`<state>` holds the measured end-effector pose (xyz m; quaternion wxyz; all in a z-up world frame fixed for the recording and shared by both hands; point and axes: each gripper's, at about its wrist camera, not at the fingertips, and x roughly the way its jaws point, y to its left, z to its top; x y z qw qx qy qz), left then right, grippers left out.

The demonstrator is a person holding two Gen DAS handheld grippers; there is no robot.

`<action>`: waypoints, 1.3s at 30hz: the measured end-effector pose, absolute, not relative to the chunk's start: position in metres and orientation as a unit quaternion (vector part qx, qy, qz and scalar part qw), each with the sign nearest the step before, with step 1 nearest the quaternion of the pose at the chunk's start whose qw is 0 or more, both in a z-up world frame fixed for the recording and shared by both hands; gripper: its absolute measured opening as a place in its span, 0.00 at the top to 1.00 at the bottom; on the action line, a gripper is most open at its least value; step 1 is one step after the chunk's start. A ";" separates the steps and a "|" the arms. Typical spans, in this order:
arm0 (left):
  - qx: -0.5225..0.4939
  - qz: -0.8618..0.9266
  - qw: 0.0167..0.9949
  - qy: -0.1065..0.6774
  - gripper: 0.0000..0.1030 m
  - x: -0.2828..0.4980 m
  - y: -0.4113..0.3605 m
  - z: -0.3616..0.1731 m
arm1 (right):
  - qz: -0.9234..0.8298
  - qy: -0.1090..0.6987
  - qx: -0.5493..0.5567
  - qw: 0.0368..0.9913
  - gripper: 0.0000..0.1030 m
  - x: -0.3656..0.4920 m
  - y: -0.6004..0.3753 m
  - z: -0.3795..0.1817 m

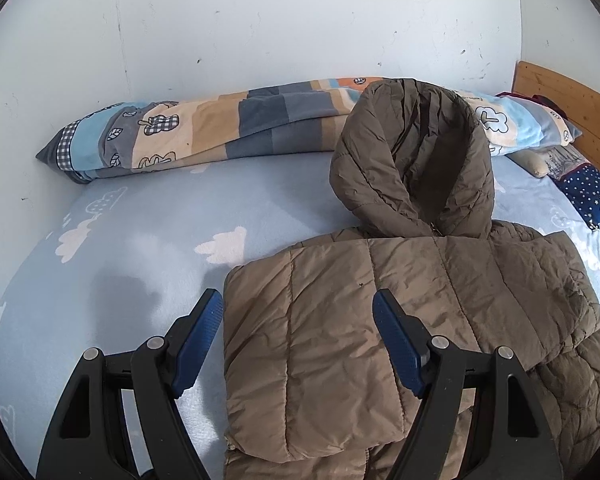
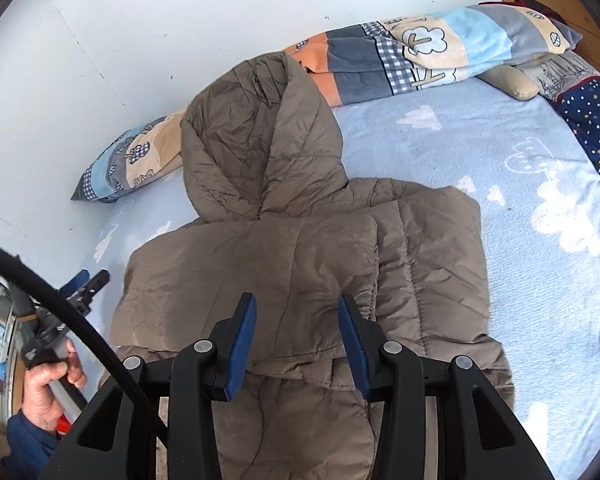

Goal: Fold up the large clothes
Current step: 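Lower both open tools onto the hood of the jacket, then grasp the hood with both tools and lift it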

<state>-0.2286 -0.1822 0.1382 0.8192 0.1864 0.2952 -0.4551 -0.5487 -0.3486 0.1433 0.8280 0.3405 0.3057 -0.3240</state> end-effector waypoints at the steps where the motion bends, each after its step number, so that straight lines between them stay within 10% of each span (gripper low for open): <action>1: 0.180 -0.458 0.817 0.300 0.26 -0.227 -0.181 0.140 | -0.325 0.305 0.341 0.828 0.55 -0.549 -0.349 0.152; 14: 0.140 -0.498 0.783 0.345 0.24 -0.206 -0.175 0.170 | -0.325 0.292 0.302 0.847 0.43 -0.476 -0.404 0.282; 24: 0.172 -0.528 0.751 0.358 0.18 -0.163 -0.294 0.230 | -0.352 0.351 0.280 0.822 0.43 -0.414 -0.502 0.252; 39: 0.209 -0.504 0.745 0.384 0.18 -0.126 -0.476 0.179 | -0.359 0.395 0.224 0.816 0.35 -0.338 -0.586 0.196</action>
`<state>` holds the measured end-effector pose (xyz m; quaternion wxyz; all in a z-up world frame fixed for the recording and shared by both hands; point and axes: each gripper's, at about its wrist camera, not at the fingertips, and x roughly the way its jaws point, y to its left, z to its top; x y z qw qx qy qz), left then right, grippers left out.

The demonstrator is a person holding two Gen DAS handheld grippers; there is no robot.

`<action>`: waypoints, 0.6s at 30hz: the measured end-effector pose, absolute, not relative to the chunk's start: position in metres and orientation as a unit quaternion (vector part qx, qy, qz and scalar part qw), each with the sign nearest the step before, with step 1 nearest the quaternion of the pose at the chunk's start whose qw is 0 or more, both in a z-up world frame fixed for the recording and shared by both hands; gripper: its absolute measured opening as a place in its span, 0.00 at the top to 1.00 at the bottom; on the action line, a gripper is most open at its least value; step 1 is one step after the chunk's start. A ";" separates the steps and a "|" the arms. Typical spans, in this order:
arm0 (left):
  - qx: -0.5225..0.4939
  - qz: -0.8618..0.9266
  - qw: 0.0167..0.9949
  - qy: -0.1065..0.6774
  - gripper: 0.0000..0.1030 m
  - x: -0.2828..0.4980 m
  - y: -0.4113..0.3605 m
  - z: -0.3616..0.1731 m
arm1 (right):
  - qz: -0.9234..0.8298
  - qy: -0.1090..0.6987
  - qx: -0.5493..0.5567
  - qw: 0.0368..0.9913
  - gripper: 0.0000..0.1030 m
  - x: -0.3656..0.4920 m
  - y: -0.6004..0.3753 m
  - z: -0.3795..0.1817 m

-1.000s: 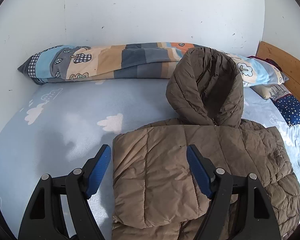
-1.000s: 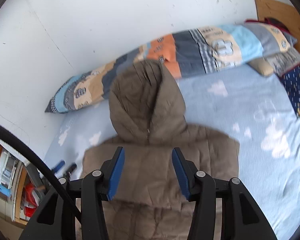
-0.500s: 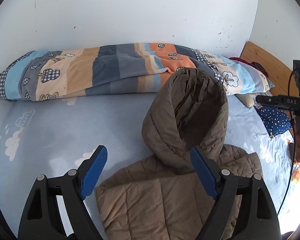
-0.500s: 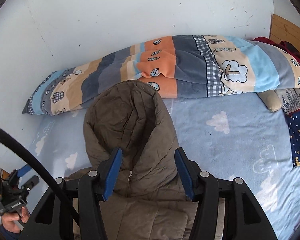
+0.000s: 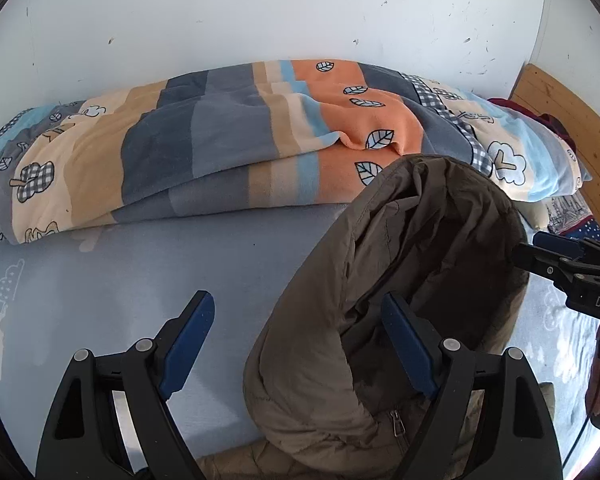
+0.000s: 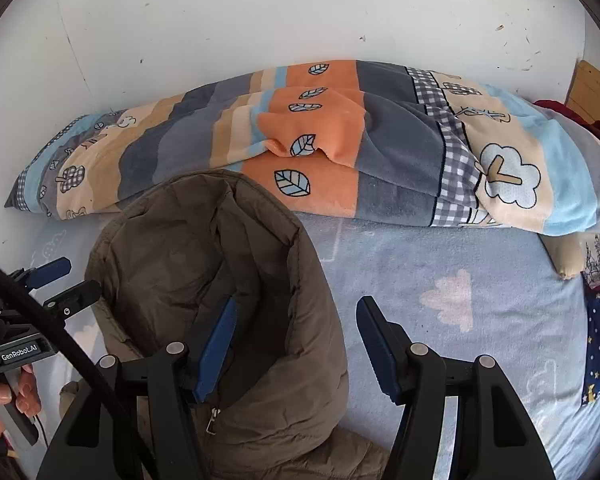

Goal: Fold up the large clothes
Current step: 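Grasp the hood with both tools and lift it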

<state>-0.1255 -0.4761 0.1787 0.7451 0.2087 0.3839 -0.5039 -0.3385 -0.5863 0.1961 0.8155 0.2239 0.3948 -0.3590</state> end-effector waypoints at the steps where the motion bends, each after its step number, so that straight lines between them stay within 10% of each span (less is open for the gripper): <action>1: 0.214 -0.499 0.750 0.377 0.18 -0.125 -0.483 0.175 | -0.359 0.395 0.222 0.816 0.35 -0.335 -0.590 0.193; 2: 0.214 -0.500 0.755 0.366 0.28 -0.125 -0.488 0.172 | -0.358 0.395 0.221 0.817 0.36 -0.332 -0.593 0.190; 3: 0.213 -0.501 0.756 0.363 0.43 -0.125 -0.491 0.170 | -0.356 0.397 0.217 0.818 0.57 -0.330 -0.594 0.186; 4: 0.214 -0.497 0.753 0.373 0.81 -0.123 -0.494 0.166 | -0.352 0.404 0.213 0.817 0.92 -0.327 -0.595 0.183; 5: 0.209 -0.499 0.746 0.388 0.90 -0.121 -0.494 0.163 | -0.360 0.414 0.203 0.811 0.93 -0.325 -0.594 0.180; 18: 0.191 -0.560 0.735 0.331 0.91 -0.168 -0.377 0.233 | -0.334 0.346 0.187 0.856 0.94 -0.391 -0.502 0.246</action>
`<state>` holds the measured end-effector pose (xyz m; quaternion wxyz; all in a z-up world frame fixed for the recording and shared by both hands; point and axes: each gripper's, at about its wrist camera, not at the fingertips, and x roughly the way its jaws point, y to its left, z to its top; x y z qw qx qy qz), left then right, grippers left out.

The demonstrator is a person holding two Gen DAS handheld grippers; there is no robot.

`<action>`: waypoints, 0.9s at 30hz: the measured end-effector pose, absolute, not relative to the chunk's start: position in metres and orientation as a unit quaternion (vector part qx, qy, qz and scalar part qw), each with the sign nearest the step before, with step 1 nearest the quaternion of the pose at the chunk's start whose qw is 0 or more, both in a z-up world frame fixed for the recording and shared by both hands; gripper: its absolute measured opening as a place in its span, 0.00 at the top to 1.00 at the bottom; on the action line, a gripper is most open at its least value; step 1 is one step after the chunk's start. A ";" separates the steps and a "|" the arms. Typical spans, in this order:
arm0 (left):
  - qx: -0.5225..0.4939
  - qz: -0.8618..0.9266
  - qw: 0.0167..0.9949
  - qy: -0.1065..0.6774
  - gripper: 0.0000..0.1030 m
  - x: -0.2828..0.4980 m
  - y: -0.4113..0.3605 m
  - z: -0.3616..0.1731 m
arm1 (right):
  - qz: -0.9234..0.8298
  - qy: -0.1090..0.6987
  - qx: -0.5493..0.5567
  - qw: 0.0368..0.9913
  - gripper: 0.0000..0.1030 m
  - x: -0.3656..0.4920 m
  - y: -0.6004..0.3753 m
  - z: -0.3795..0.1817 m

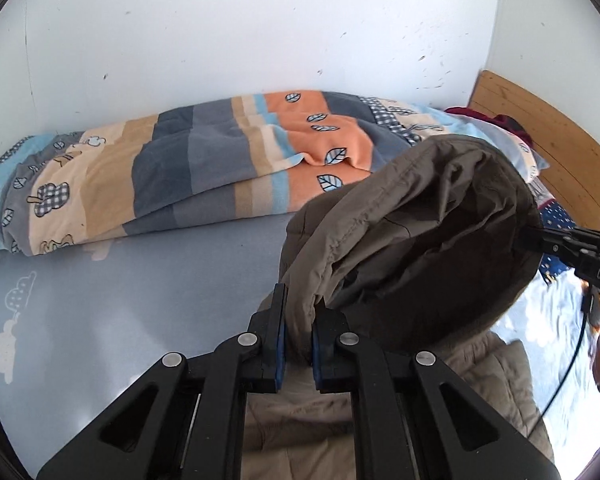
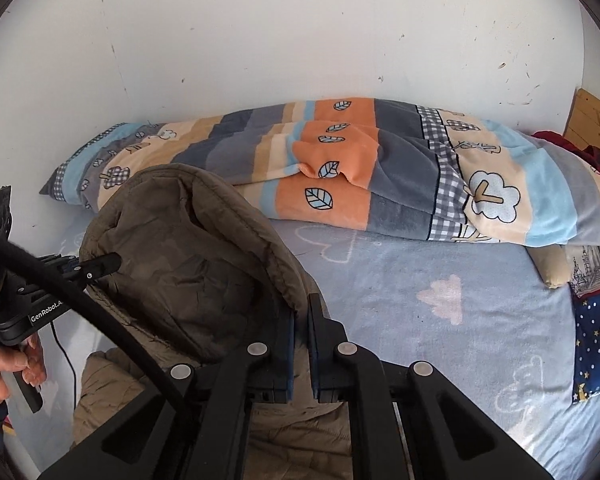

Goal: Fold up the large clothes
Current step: 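Grasp the hood with both tools and lift it, then fold the held hood down over the jacket body with both tools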

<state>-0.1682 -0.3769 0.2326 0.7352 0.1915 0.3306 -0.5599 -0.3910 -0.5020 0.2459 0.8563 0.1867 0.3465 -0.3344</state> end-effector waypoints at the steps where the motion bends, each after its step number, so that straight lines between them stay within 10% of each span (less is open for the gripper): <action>1: 0.191 -0.563 0.734 0.328 0.91 -0.173 -0.364 0.237 | -0.331 0.340 0.188 0.860 0.94 -0.400 -0.491 0.251; 11: 0.199 -0.583 0.728 0.301 0.90 -0.253 -0.226 0.220 | -0.308 0.317 0.185 0.878 0.94 -0.485 -0.378 0.241; 23: 0.205 -0.519 0.726 0.402 0.87 -0.294 -0.162 0.085 | -0.334 0.408 0.224 0.820 0.93 -0.504 -0.308 0.099; 27: 0.236 -0.522 0.709 0.410 0.69 -0.303 -0.164 0.067 | -0.332 0.421 0.248 0.806 0.92 -0.506 -0.312 0.081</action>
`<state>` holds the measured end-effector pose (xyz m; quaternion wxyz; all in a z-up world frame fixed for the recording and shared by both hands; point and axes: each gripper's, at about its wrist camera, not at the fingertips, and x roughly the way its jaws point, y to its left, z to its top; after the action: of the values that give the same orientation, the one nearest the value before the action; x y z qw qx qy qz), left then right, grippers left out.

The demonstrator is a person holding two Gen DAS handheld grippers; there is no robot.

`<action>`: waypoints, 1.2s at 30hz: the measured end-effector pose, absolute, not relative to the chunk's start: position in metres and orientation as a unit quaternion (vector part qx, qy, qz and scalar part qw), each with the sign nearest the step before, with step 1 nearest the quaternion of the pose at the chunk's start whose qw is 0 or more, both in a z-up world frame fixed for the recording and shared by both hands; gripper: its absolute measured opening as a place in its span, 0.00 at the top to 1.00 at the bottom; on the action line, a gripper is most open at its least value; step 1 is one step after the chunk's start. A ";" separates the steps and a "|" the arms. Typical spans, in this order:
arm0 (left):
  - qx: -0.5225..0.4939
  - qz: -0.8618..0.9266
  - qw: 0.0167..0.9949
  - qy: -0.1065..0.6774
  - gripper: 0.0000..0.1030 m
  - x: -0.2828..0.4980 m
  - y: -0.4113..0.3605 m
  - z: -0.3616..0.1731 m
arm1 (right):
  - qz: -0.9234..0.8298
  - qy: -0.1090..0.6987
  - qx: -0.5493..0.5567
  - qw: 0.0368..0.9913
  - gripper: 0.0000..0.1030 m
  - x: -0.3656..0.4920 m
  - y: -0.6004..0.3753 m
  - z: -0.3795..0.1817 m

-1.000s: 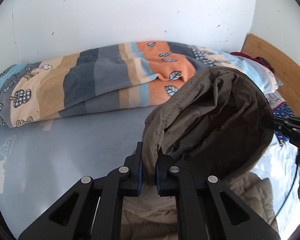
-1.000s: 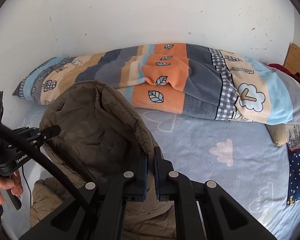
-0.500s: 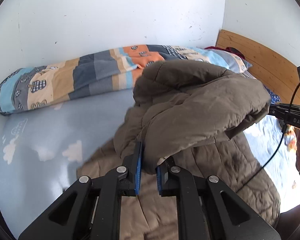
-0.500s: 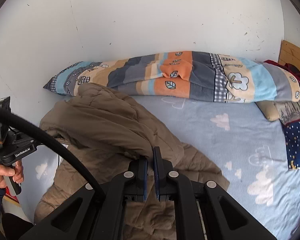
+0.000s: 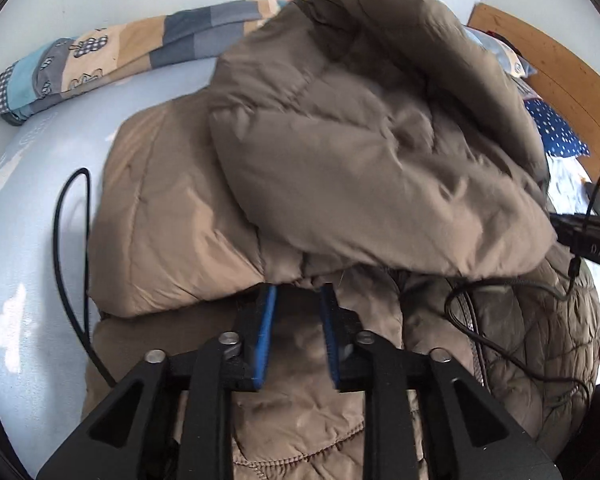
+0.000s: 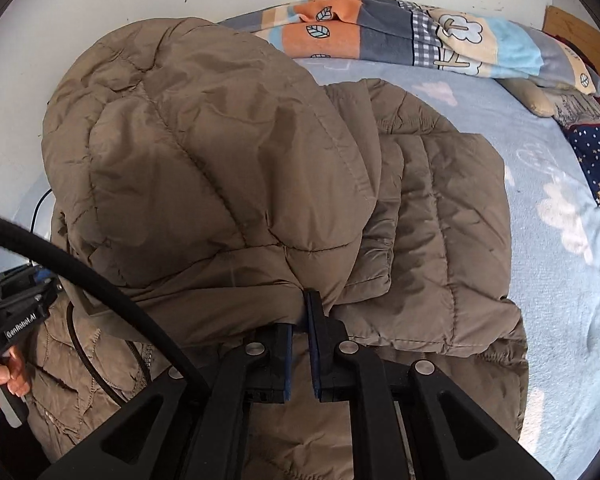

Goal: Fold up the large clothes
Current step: 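Fold the held hood down over the jacket body with both tools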

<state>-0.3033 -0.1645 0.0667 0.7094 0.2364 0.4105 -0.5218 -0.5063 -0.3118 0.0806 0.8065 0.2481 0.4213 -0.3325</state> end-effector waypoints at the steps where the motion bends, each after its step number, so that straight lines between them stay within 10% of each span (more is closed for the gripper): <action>1: 0.240 -0.522 0.710 0.407 0.53 -0.306 -0.163 0.068 | -0.331 0.417 0.255 0.807 0.87 -0.509 -0.313 0.080; 4: 0.251 -0.524 0.713 0.393 0.38 -0.312 -0.153 0.076 | -0.315 0.438 0.292 0.790 0.64 -0.520 -0.317 0.076; 19: 0.116 -0.525 0.801 0.265 0.34 -0.291 -0.148 0.163 | -0.308 0.230 0.288 0.877 0.62 -0.558 -0.307 0.181; 36: 0.226 -0.501 0.770 0.324 0.20 -0.298 -0.226 0.081 | -0.302 0.358 0.271 0.841 0.61 -0.449 -0.335 0.086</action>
<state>-0.2983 -0.2258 0.0810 0.7700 0.2262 0.3244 -0.5007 -0.4489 -0.3351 0.0859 0.8408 0.2713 0.3580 -0.3022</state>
